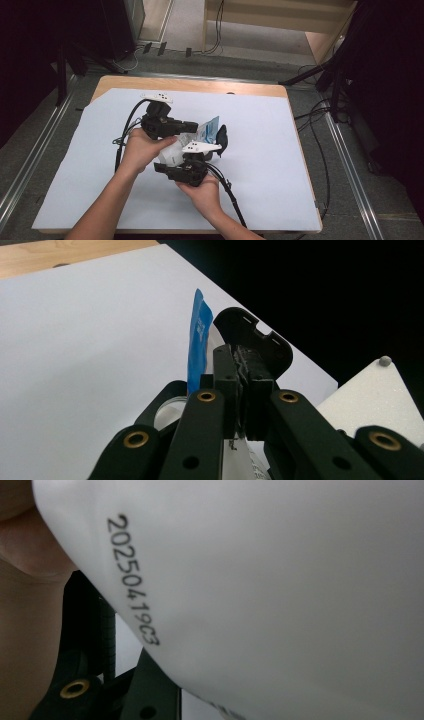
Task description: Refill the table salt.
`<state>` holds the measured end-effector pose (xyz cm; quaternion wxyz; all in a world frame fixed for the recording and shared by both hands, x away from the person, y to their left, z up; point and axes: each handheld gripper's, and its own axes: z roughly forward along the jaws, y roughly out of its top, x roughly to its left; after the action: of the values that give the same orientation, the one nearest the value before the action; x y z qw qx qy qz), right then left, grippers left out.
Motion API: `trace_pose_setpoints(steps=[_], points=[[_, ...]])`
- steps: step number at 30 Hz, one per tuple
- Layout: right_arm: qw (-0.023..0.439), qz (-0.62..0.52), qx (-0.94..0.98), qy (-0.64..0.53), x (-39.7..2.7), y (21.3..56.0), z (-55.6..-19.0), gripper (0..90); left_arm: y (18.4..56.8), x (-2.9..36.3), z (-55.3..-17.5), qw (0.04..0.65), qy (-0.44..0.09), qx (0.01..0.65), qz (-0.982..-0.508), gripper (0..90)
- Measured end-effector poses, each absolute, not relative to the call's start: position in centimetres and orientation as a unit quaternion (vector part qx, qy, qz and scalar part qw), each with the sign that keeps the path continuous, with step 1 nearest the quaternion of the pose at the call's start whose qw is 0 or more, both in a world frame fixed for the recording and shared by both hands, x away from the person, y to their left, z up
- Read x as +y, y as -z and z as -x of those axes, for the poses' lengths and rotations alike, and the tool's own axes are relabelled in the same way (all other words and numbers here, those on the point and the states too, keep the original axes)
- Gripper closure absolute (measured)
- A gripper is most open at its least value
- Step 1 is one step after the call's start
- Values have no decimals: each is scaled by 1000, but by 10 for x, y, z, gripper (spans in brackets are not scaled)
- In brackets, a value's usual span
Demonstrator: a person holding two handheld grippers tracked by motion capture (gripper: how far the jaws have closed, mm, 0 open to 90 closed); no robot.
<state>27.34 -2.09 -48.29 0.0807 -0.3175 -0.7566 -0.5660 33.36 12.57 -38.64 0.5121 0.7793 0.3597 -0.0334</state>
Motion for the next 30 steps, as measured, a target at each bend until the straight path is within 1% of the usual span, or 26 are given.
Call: trace_pose_setpoints(steps=[8,14,19,23,26,30], points=[[72,316,-760,563,-21,483,-275,665,386,124,-333,505,26,355,-786,895],[71,317,-759,565,-21,482,-276,659,383,123,-329,509,0,350,-786,900],[71,318,-757,566,-22,482,-275,630,383,125,-330,514,-4,354,-781,900],[59,318,-761,562,-21,481,-273,604,385,126,-331,514,-1,356,-781,900],[47,320,-765,557,-21,481,-270,605,386,127,-332,513,-2,358,-780,900],[43,325,-765,554,-21,480,-269,616,386,127,-334,514,0,361,-778,900]])
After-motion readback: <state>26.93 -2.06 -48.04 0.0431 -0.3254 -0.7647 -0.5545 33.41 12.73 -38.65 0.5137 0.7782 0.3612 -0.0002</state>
